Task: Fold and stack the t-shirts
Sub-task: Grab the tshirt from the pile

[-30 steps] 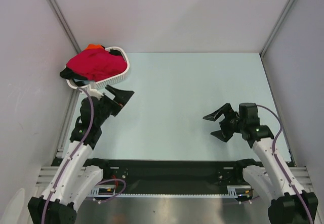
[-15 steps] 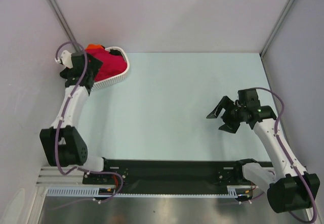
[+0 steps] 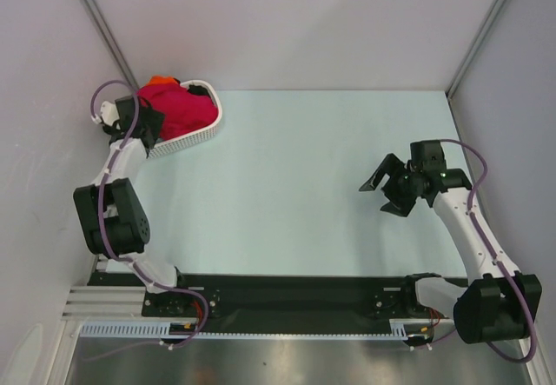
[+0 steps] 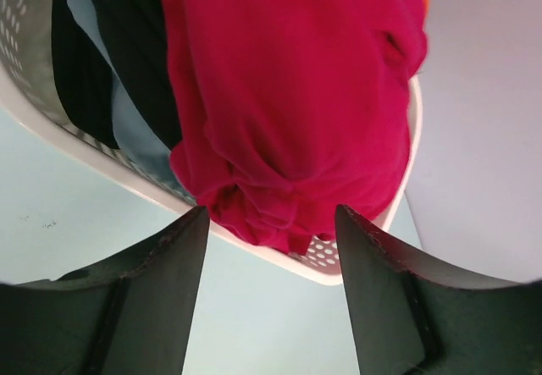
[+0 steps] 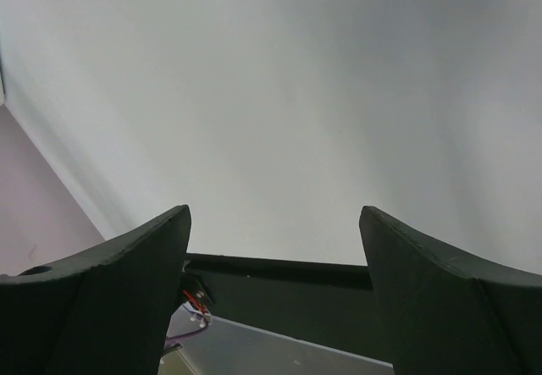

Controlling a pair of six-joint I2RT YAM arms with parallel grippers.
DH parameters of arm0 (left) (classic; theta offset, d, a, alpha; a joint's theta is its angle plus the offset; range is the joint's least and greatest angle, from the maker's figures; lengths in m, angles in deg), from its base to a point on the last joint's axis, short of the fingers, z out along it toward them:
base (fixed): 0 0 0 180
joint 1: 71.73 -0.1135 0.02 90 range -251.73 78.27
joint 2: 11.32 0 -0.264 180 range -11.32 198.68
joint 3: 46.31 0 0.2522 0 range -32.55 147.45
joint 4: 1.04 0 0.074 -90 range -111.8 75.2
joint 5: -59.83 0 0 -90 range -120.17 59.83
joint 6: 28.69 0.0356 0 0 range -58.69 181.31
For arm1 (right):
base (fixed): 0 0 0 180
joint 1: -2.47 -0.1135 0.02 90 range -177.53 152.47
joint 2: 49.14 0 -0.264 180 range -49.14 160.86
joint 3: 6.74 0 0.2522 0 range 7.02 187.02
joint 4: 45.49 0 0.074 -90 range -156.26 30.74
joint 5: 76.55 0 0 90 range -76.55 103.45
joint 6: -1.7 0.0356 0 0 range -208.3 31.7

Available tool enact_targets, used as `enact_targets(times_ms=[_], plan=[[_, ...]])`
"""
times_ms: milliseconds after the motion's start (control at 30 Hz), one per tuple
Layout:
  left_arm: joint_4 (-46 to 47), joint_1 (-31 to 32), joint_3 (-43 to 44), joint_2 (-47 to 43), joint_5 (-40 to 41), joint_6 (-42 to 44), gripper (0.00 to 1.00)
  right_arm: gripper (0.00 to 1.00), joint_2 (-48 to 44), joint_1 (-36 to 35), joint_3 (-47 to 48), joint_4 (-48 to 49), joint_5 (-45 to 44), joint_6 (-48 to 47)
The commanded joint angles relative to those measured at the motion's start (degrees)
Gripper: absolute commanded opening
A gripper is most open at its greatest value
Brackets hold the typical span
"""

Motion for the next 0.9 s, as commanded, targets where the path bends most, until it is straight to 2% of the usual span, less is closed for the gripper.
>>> enact_targets(times_ms=[0,133,233,333,433,467,500,567,633,667,700,867], plan=[[3.3,-2.2,1.5,2.5,-3.8,-3.4,0.65,0.88,0.8,0.9,2.1,1.9,-0.9,-0.7],[6.9,-2.9,1.6,4.3,-5.1,-3.8,0.57,0.87,2.2,1.6,1.4,3.9,0.3,-0.3],[8.4,-2.9,3.0,5.7,-5.9,-3.1,0.56,0.87,3.4,1.6,1.3,5.1,1.8,0.3],[9.8,-2.9,3.8,6.7,-6.8,-2.8,0.48,0.87,4.6,1.6,1.2,4.9,2.2,0.2],[13.9,-3.0,3.5,7.2,-8.9,-2.7,0.32,0.87,4.6,1.6,1.0,4.7,2.1,-0.1],[14.7,-3.1,3.2,7.4,-11.1,-2.7,0.18,0.87,4.7,1.6,1.0,4.5,2.3,-0.3],[16.2,-3.2,3.0,7.5,-12.1,-2.8,0.1,0.87,4.7,1.7,1.1,4.4,2.3,-0.4],[19.1,-3.2,0.7,6.3,-15.0,-3.9,0.0,0.87,4.6,1.6,1.2,4.2,2.3,-0.4],[27.5,-3.1,-3.0,4.4,-19.0,-7.1,0.0,0.87,4.6,1.6,1.3,4.2,2.7,-0.6],[31.9,-2.9,-7.8,3.4,-20.1,-8.5,0.0,0.87,4.7,1.6,1.4,4.3,3.0,-0.6],[39.3,-2.9,-10.0,1.1,-21.8,-9.9,0.0,0.87,4.6,1.7,1.4,4.3,3.2,-0.8],[50.6,-2.7,-15.8,-4.9,-25.8,-15.1,0.0,0.86,4.6,0.8,2.0,4.9,4.2,-0.9]])
